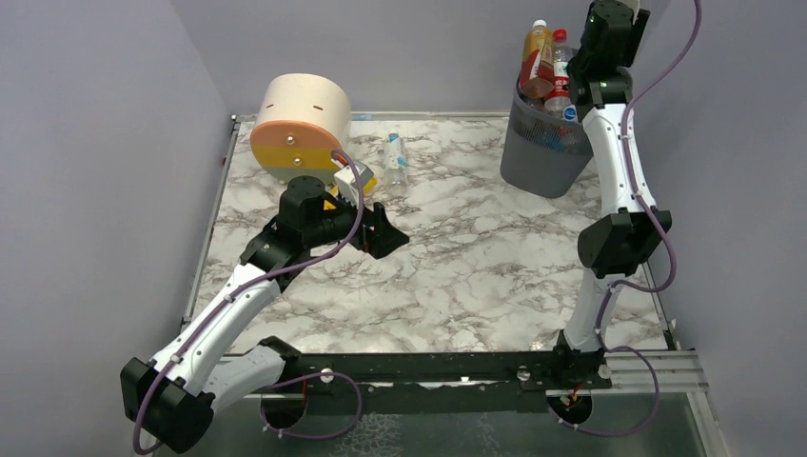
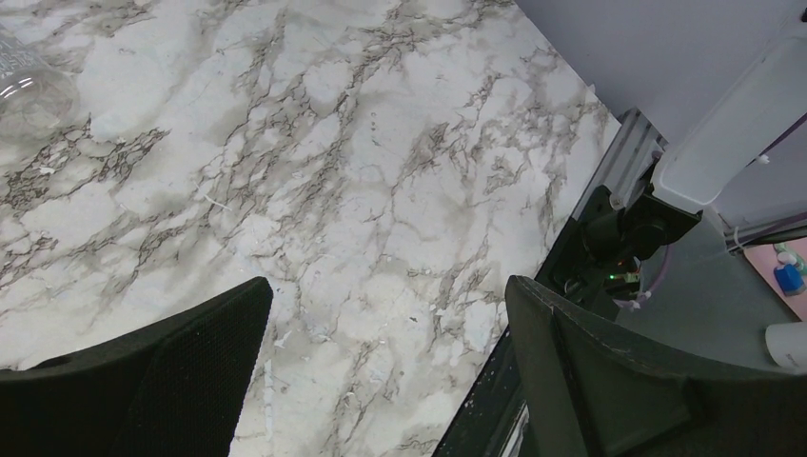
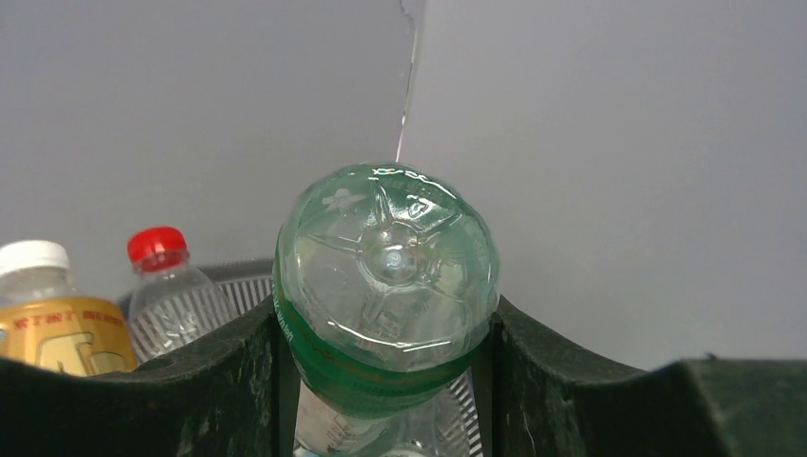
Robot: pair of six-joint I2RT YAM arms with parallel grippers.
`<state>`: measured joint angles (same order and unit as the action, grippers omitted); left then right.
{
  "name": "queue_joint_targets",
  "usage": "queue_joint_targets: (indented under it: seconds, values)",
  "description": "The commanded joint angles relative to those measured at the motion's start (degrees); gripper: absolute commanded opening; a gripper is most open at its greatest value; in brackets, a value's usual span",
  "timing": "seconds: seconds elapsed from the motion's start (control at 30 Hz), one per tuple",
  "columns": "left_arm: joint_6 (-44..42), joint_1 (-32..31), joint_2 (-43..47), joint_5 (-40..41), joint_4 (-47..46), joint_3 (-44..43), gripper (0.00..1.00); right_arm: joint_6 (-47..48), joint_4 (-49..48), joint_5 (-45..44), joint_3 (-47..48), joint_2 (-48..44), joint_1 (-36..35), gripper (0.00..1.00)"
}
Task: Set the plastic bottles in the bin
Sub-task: Place the plastic bottle in the trash bin.
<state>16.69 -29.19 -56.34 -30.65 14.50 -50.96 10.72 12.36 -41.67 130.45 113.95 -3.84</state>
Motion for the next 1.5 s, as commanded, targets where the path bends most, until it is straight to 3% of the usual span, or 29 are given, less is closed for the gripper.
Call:
queue_joint_targets:
  seconds: [0.0, 0.17, 0.53, 0.63, 0.7, 0.83, 1.2, 1.47]
  values:
    - [0.11, 0.32, 0.17, -2.0, -2.18, 0.6, 0.99, -5.8, 7.6, 3.71, -0.76, 1.11, -0.12, 0.52]
    - [0.32, 0.36, 0.17, -2.09, -2.2, 0.55, 0.99, -8.89, 11.21, 6.47, -1.93, 1.28, -0.44, 0.53]
    - [1.32, 0.32, 0.68, -2.15, -2.59, 1.17, 0.99, -10.46, 9.83, 6.81, -10.23, -2.97, -1.26, 0.58]
    - [1.41, 0.34, 0.62, -2.13, -2.46, 0.99, 0.99, -10.33, 10.02, 7.0, -10.14, -4.24, -1.26, 0.67]
    - [1.48, 0.36, 0.49, -2.15, -2.46, 1.0, 0.99, -10.4, 10.64, 7.01, -9.53, -4.99, -1.26, 0.83]
    - [1.89, 0.36, 0.16, -2.21, -2.75, 1.0, 0.99, -10.81, 11.29, 7.78, -9.09, -7.22, -1.26, 0.92]
    - [2.98, 0.36, 0.39, -1.93, -2.82, 1.28, 0.99, -11.71, 14.99, 10.94, -3.5, -12.68, -1.17, 0.97]
    - [3.97, 0.33, -0.41, 0.42, -1.66, 0.61, 0.99, -15.99, 24.55, 23.37, 3.43, -14.24, -1.17, 1.0]
